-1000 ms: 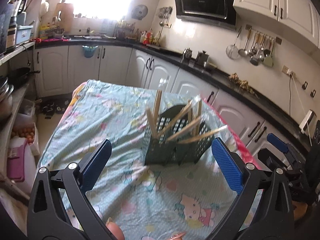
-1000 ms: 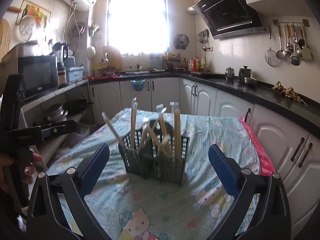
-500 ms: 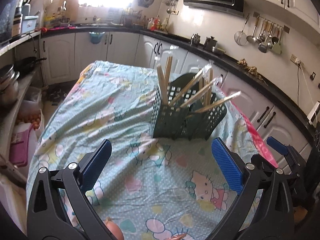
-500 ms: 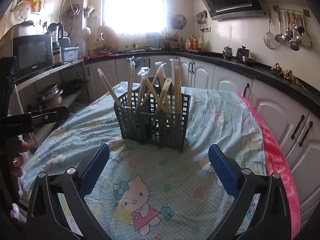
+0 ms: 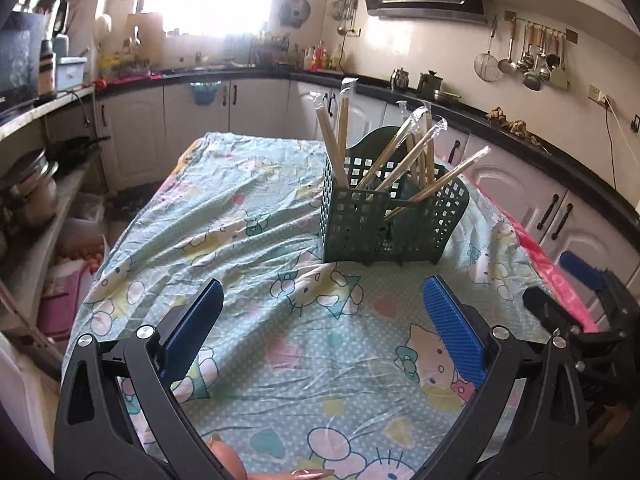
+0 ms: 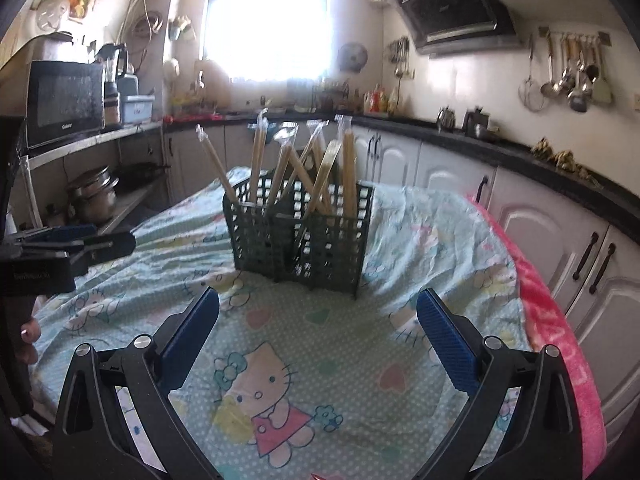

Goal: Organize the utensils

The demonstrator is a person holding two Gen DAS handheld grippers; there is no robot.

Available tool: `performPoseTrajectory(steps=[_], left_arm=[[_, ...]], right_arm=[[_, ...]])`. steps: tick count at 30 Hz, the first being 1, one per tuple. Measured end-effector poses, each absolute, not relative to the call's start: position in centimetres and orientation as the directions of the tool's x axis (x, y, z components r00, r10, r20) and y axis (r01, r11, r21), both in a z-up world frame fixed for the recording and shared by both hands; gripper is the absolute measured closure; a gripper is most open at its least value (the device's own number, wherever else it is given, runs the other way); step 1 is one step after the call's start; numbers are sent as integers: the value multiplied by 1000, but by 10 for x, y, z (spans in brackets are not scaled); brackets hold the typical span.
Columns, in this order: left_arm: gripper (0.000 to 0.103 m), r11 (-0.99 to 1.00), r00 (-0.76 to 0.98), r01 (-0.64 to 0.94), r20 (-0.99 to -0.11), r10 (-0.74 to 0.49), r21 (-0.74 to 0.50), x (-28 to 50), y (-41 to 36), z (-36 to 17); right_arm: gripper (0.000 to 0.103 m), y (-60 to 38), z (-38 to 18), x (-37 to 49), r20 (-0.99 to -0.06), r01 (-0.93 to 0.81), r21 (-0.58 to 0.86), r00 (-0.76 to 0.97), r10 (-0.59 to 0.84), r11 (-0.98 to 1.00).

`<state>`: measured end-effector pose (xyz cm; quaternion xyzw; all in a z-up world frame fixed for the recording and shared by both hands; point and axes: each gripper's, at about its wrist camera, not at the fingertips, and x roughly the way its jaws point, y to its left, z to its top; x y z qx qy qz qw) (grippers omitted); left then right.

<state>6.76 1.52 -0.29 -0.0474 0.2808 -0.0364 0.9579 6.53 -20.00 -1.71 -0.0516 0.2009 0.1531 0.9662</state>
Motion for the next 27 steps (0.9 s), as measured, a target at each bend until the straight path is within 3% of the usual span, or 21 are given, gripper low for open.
performPoseTrajectory(steps=[17,27], left_arm=[[11,994,923,8,-382,-51,-114,47,8,-2],[11,992,933,23,-353,-65,-123,42,6,1]], right_arm=[[6,-207,-6,29,-122,-258,-66,961,249,964],[6,-204,-14,29,-135,-251,-53,961,242,967]])
